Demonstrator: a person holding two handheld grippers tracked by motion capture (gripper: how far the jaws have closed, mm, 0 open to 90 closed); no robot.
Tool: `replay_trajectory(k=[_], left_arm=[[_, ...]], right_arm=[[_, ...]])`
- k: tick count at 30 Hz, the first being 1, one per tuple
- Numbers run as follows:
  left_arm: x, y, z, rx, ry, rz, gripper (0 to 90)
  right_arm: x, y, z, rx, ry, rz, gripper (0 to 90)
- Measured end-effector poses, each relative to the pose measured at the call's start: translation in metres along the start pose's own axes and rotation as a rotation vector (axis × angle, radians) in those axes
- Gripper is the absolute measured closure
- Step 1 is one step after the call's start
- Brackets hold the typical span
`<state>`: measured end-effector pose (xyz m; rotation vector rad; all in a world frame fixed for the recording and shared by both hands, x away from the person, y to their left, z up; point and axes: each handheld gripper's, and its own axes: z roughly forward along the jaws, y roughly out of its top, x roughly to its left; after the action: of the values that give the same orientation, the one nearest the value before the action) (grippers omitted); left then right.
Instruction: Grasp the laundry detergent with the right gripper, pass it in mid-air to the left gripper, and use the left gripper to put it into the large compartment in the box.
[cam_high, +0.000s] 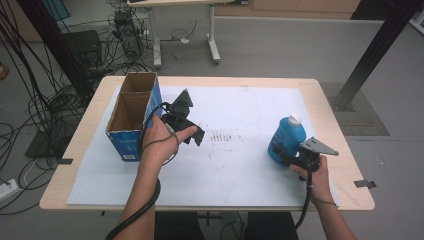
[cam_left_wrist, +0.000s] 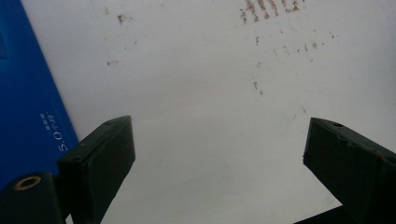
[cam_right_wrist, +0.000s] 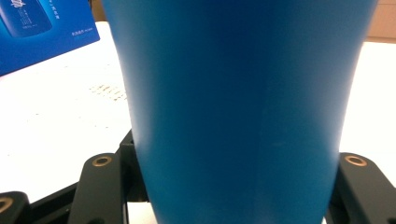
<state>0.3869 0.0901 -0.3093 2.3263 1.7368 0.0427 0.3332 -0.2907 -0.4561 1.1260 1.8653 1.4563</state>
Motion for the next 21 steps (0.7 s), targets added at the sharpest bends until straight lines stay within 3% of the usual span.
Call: replay_trajectory(k=[21], left_arm=[[-0.0048,-0.0017,-0.0015,-0.006,0.002,0.005,9.4]], right_arm=[[0.0004,-0.0011,-0.0001,-0.01,-0.002,-0.011,39.4]])
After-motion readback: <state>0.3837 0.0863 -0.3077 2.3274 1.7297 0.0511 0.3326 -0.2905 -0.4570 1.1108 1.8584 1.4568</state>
